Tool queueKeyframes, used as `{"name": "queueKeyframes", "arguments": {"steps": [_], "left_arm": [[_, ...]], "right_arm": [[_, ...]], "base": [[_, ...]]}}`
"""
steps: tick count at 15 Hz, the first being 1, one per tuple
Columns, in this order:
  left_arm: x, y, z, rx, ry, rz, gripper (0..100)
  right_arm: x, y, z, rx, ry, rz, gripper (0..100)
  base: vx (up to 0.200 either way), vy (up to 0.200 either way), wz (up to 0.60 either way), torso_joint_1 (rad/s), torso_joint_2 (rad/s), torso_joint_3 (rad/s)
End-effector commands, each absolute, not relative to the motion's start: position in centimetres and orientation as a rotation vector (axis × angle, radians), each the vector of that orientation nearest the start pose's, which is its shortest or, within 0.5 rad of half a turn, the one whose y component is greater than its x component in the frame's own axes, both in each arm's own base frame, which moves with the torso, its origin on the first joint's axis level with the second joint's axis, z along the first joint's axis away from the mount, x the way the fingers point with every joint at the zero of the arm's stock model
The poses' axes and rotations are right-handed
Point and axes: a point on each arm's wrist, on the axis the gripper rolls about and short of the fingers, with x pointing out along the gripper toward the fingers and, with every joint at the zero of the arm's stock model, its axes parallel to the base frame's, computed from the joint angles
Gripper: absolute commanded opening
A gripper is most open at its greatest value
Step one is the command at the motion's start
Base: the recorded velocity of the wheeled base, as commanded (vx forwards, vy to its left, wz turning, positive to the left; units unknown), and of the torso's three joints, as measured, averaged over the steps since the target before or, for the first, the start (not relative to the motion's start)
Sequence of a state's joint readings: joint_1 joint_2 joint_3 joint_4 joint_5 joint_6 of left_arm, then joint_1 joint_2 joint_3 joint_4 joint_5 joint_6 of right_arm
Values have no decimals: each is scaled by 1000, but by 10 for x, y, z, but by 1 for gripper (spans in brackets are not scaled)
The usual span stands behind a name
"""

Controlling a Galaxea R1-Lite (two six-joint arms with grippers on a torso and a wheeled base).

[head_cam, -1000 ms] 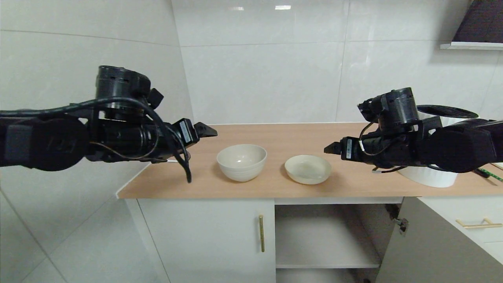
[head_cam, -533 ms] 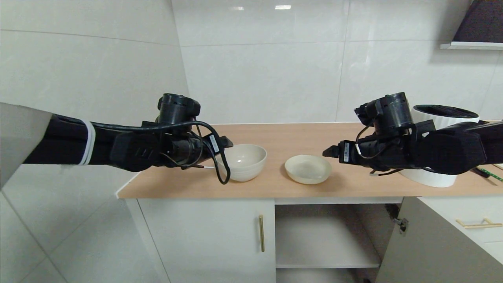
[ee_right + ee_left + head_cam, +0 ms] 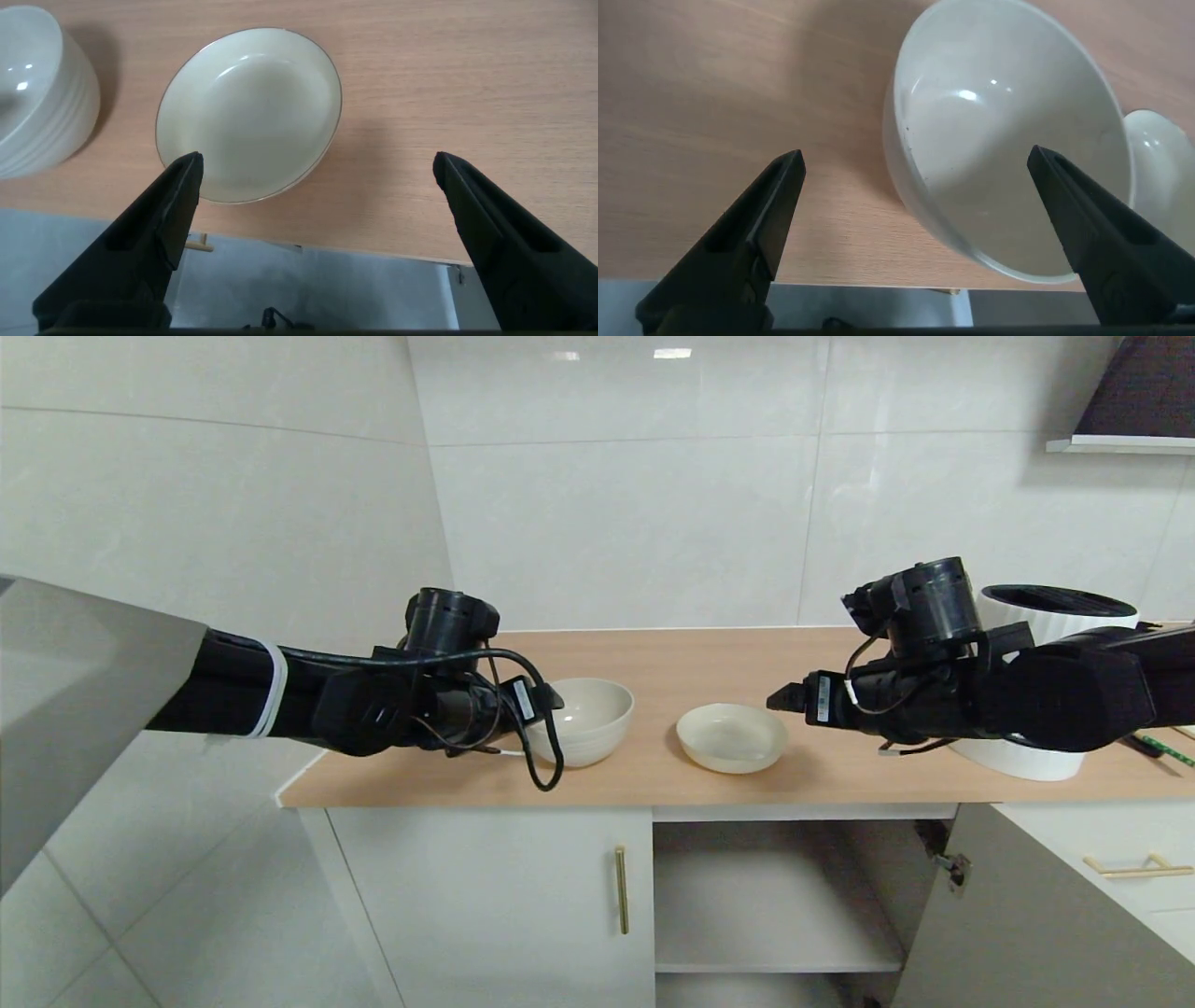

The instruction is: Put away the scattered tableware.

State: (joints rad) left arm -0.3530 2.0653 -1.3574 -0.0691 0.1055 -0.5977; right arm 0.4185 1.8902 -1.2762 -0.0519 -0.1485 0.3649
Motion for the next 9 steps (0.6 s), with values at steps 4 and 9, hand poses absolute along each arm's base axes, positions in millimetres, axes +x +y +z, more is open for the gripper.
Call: {"name": "queueKeyframes", "arguments": {"steps": [4,9], "left_arm": [[382,-141,144,-427,679,-49,0],[372,-137,166,-440,635,-63,0]], "right_arm": [[336,146,193,198,575,161,100],[336,146,194,199,571,162,100]], "base": [[0,0,0,0,0,0],[0,0,0,0,0,0]]}}
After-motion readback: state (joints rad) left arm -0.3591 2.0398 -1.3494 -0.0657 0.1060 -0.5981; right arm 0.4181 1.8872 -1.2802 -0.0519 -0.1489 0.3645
